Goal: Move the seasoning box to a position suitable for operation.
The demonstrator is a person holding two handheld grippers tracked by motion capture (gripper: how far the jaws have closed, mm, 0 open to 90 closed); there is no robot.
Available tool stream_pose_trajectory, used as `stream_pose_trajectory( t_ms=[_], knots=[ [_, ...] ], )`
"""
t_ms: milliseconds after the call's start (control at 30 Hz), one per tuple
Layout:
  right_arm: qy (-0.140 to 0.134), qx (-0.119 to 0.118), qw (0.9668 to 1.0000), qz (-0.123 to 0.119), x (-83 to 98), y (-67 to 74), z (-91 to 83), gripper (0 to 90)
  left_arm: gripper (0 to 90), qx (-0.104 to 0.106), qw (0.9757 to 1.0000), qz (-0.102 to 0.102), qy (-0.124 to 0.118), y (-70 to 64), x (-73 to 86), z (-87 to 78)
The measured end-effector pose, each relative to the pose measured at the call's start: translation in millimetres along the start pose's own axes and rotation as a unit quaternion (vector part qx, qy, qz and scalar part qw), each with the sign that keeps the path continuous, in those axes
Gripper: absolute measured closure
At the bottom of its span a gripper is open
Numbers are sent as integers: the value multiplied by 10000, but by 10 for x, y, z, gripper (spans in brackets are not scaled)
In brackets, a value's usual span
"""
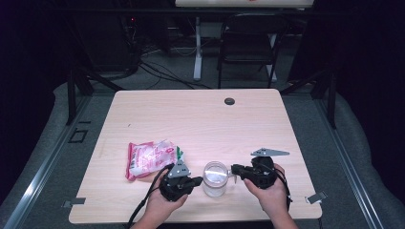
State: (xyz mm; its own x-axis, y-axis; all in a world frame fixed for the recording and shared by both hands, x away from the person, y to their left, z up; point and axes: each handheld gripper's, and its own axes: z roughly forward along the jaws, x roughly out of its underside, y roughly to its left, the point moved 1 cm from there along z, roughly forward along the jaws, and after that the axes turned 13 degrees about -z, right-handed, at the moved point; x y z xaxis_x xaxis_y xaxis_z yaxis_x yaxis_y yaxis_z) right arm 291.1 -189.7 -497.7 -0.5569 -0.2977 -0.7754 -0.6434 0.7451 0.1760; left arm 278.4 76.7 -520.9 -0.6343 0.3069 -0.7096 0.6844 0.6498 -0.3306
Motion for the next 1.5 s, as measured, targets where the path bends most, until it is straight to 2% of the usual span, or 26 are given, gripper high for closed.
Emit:
stream_pose_trajectory(
  t_ms=[400, 867, 1333, 1500],
  knots=[
    [-37, -48, 9999, 85, 14, -17, -1, 835, 900, 24, 9999, 47, -145, -12, -44, -51],
    [-109, -45, 9999, 121, 27, -27, 6, 834, 900, 36, 9998, 74, -171, -25, -70, -72],
    [-178, 31, 9998, 70, 55, -15, 0, 835, 900, 108, 9995, 113, -262, -56, -113, -80],
    [-183, 78, 9998, 21, 73, 0, -14, 812, 900, 152, 9995, 142, -224, -70, -138, -70]
  ],
)
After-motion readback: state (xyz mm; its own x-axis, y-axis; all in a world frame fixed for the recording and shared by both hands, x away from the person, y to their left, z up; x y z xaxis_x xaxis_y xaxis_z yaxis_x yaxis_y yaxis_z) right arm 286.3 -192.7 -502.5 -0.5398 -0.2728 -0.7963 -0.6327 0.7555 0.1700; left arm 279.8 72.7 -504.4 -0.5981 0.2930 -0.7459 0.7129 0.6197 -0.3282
